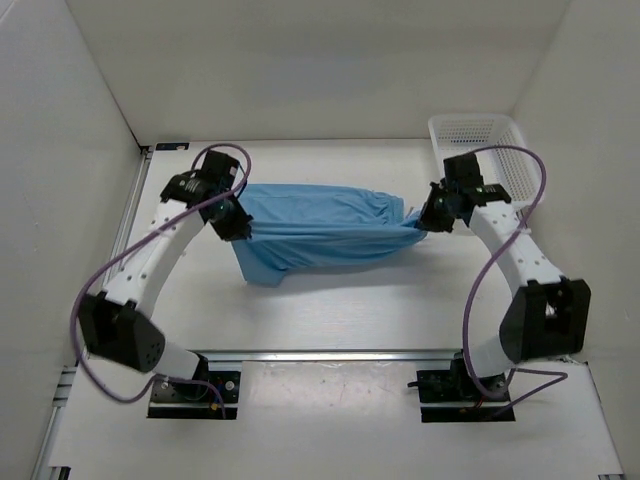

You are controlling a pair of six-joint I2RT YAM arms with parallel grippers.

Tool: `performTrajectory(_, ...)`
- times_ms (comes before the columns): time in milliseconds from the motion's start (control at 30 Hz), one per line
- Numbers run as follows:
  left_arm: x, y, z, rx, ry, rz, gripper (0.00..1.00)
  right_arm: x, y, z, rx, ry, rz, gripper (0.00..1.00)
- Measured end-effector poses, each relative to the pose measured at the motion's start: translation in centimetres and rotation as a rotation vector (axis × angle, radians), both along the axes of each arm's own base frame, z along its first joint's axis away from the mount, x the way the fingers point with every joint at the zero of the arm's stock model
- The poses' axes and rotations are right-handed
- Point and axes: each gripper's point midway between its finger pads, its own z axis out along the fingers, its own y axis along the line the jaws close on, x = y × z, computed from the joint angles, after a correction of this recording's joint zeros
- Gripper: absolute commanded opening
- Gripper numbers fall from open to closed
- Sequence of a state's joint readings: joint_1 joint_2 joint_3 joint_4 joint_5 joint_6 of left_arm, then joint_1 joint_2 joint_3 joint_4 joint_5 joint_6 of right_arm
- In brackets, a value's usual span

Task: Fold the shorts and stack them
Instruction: Fold the shorts

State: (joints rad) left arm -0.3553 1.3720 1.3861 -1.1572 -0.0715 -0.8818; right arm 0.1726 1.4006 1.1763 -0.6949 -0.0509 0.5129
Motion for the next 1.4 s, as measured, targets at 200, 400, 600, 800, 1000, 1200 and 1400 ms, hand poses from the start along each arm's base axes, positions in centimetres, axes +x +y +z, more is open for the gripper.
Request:
performTrajectory(200, 10.6, 2.1, -2.4, 0.049, 0.043, 0.034, 0.1, 8.5, 1.8, -0.5, 0.004, 0.009, 0.008, 0.0)
performTrajectory(400, 24.1, 4.4, -4.3, 0.039, -0.045, 0.064, 0.7, 18.8, 4.2, -1.6, 0.044, -0.037, 0.019, 0.79)
performTrajectory(600, 27.1, 6.7, -9.4, 0.037, -0.002, 0.058, 0.94, 19.0, 4.1, -3.5, 0.034, -0.006, 0.014, 0.83)
performTrajectory(800, 17.7, 6.6, -13.0, 0.068, 0.21, -0.006, 0.82, 10.3, 2.1, -5.8, -0.004, 0.109, -0.022, 0.7)
performTrajectory(1000, 13.3, 5.7, -14.3, 0.043, 0.271, -0.05, 0.82, 8.5, 1.4, -6.8, -0.026, 0.121, -0.032, 0.69)
performTrajectory(1200, 13.5, 5.3, -15.8, 0.022, 0.276, -0.063, 0.41, 7.4, 1.2, -8.0, -0.032, 0.153, -0.031, 0.69)
performTrajectory(1400, 13.1, 4.9, -16.8, 0.007, 0.293, -0.07, 0.1, 7.9, 1.4, -7.9, -0.025, 0.147, -0.026, 0.71)
